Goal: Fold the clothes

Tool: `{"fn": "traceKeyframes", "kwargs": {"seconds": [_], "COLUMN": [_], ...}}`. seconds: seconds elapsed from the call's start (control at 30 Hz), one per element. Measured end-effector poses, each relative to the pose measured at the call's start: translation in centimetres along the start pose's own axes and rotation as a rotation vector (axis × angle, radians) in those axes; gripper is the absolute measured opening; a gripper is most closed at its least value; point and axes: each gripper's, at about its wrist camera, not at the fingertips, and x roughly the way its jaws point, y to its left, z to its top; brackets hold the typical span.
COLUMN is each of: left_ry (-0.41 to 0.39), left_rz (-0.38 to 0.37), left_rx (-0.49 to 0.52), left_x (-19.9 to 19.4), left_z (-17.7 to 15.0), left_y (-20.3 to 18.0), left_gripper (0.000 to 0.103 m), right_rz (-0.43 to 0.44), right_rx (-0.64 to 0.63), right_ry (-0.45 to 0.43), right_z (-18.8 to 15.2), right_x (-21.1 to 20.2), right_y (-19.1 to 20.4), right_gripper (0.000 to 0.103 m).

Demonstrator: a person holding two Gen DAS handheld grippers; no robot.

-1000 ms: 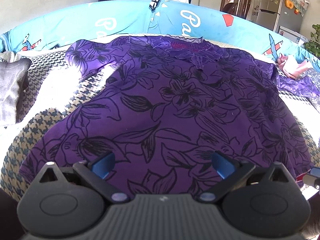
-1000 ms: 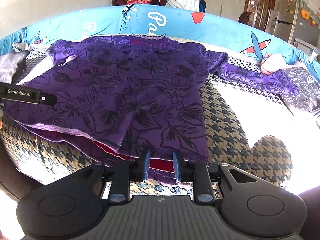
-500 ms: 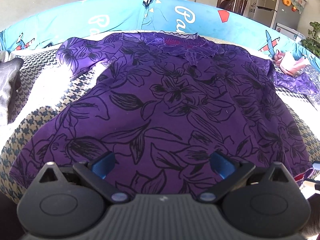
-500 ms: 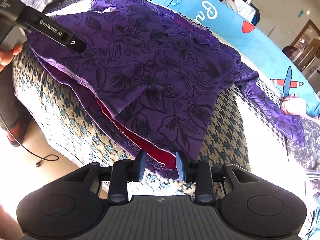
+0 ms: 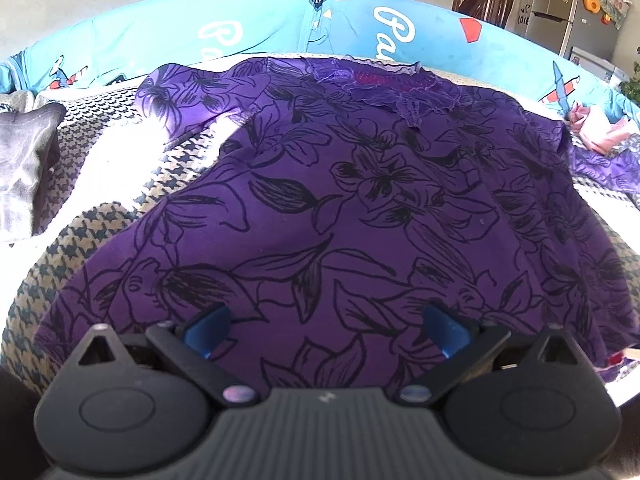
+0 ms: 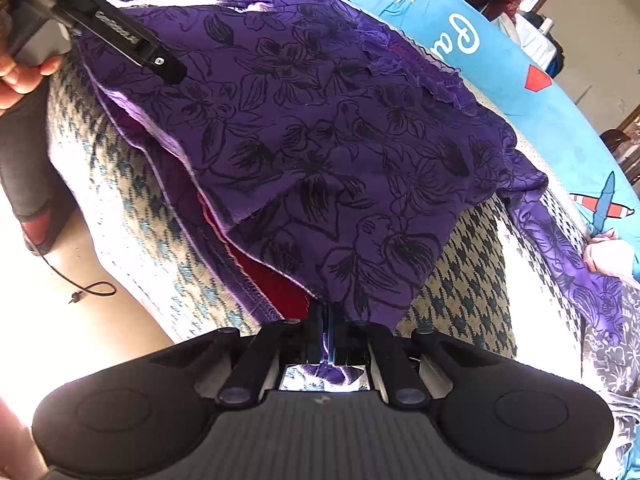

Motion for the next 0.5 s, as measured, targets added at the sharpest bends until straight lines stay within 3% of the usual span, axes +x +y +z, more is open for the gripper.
{"fn": "traceKeyframes", "kwargs": {"seconds": [0.13,0.3,0.5], "left_ry": [0.024,0.055,0.051], "left_rz": [0.108,0.242,0.337], "left_rx": [-0.043,-0.097,-0.103], "left_x": [0.2,0.4,0.3], "left_z": [0.2,0.5,0.3], "left_y": [1.9,4.3,5.3], "left_gripper": [0.103,0.103,0.103], "right_rz": [0.002,0.108,0.171], "right_rx": [-0.058,-0.053,0.108], "right_ry": [0.058,0.117,-0.020], "right_z": [-1.2,-2.0,-1.2], "right_x": [-0.9,-0.9,-2.7], "right_y": [0.3,0.2,-2.6], "right_gripper": [0.003,0.002,0.003]}}
